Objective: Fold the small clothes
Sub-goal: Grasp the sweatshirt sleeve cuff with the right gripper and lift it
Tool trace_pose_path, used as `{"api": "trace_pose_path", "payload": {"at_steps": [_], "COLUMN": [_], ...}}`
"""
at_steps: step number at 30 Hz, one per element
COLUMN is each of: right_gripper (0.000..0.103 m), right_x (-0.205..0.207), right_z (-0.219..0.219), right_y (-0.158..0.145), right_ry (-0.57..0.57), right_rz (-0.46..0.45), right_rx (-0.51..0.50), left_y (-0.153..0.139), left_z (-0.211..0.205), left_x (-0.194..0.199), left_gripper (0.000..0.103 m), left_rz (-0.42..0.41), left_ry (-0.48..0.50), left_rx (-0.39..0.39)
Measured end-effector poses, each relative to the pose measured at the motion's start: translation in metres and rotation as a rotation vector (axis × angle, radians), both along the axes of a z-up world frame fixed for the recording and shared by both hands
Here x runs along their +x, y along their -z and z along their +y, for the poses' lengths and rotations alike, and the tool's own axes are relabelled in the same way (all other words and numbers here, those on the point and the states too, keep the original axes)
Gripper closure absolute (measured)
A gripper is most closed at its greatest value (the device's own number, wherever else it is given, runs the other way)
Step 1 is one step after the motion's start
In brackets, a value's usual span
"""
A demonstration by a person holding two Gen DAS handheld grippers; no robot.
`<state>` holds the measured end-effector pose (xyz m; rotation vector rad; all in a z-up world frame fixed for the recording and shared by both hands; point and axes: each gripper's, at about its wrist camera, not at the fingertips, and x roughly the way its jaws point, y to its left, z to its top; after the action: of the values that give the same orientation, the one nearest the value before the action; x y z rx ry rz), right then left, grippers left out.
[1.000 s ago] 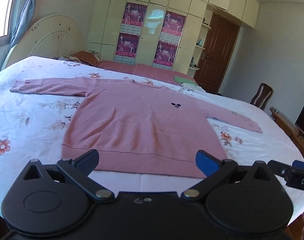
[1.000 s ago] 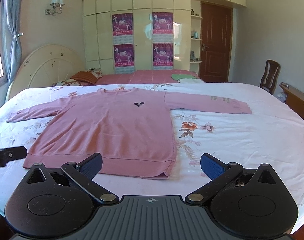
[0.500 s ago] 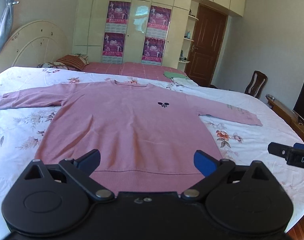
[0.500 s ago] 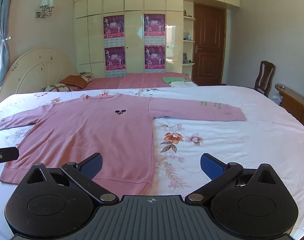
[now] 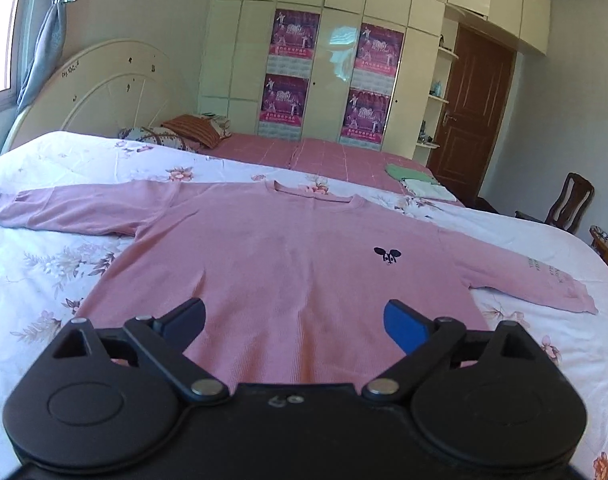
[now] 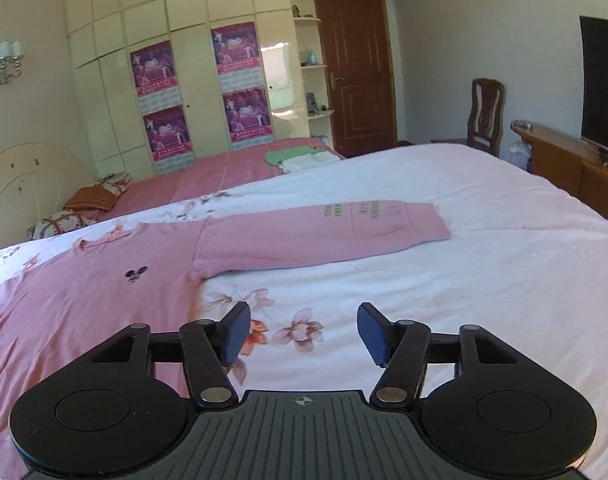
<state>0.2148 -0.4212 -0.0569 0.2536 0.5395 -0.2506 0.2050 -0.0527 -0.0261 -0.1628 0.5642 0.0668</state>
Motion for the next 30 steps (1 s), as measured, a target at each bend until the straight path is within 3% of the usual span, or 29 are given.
{"api": "trace_pose_path", "payload": {"at_steps": [5,6,7,8,9,12,20,24,26,27,30], "right_gripper": [0.044,0.048,0.06,0.071,0.073,0.073,0.073,0.073,0.074,0.095,0.096], "right_x": [0.039,0.049,0.06,0.073,0.084,0.108,0.129,0.124,0.125,0.126,0.114], "right_z": [-0.053,-0.064,-0.075,-0.085,-0.097,-0.132,-0.206,-0.231,-0.237,-0.237,-0.232], "right_y": [0.007,0.01,0.013,0.019,0.023,0.039,0.089,0.098,0.094,0.089,0.067], "right_ry": [0.048,0.056,0.062,0.074,0.089,0.15,0.292,0.298,0.29,0.279,0.257], "right_rz": [-0.025,-0.022,-0.018,-0.012,-0.008,-0.013,0.018,-0.043,-0.045,-0.034,-0.08], "right_rx": [0.035,0.041,0.053,0.065,0.079,0.158,0.402,0.511,0.509,0.479,0.364], "left_y": [0.007,0.01,0.011,0.014,0.017,0.022,0.037,0.042,0.047,0.048,0.049], "left_z": [-0.024,-0.029,-0.034,-0.039,-0.042,-0.043,-0.04,-0.05,-0.055,-0.057,-0.06], "left_x": [0.034,0.038,0.042,0.046,0.049,0.052,0.075,0.082,0.085,0.086,0.086], "left_gripper": [0.007,0.01,0.013,0.022,0.031,0.038,0.035,0.032,0.032,0.033,0.032], "left_rz": [0.062,0.083,0.104,0.13,0.157,0.182,0.262,0.273,0.289,0.298,0.3], "left_ry": [0.031,0.04,0.056,0.068,0.075,0.062,0.021,0.051,0.062,0.066,0.087], "left_rx": [0.05,0.058,0.063,0.08,0.097,0.09,0.066,0.087,0.104,0.106,0.13]}}
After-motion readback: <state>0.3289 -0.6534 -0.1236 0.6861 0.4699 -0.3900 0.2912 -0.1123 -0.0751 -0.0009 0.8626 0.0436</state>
